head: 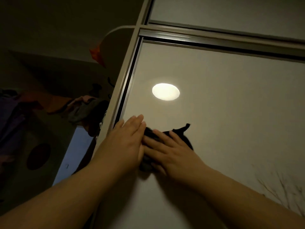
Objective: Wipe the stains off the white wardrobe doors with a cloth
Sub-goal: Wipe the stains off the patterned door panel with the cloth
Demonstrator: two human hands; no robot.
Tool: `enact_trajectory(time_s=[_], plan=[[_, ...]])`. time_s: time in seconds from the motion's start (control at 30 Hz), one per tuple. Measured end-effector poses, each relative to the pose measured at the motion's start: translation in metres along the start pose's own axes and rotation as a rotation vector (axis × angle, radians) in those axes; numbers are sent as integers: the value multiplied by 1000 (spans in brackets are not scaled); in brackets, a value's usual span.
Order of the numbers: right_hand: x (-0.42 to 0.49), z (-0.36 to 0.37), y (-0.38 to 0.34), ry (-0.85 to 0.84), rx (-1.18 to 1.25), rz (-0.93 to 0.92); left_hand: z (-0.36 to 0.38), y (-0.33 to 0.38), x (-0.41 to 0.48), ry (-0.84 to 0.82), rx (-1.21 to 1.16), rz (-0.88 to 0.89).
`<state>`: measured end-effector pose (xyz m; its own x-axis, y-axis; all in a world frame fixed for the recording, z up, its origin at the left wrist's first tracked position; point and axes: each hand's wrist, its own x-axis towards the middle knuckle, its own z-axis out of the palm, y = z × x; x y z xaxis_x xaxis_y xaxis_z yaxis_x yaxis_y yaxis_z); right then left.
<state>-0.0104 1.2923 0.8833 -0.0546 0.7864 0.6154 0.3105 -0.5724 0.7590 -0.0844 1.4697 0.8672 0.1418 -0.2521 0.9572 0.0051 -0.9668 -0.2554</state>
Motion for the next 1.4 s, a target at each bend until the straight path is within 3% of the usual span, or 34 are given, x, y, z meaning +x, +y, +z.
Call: enact_trajectory(time_s=[0.2,0.27,0.4,0.53,0.7,0.8,0.87,1.0,1.13,1.2,1.3,1.4], plan=[[25,-16,38,-35,-9,429,-2,6,10,16,9,40],[29,-13,6,-2,-34,387,-2,8,13,4,-17,20],[-16,6,-35,-7,6,133,4,9,15,-60,-24,-34],[-68,-2,-2,-34,-36,43,6,9,10,-42,-38,-30],[-73,-25,98,-20,-71,396,6,8,9,-47,-3,-23],[-53,-31,109,-44,26,679,5,11,12,-58,-1,-32],[-47,-25,82,9,-27,595,4,17,13,-57,-7,-36],[-94,-5,25,-25,-53,219,7,31,15,-94,-27,-48],[-152,-11,53,-86,-82,53,11,44,14,-90,-34,-4],[-164,-15,97,-123,-120,159,14,52,14,-96,-55,13],[-160,-31,161,-78,-90,519,17,69,19,-102,-91,24],[-136,-38,167,-58,-5,795,20,95,30,-129,-70,81]])
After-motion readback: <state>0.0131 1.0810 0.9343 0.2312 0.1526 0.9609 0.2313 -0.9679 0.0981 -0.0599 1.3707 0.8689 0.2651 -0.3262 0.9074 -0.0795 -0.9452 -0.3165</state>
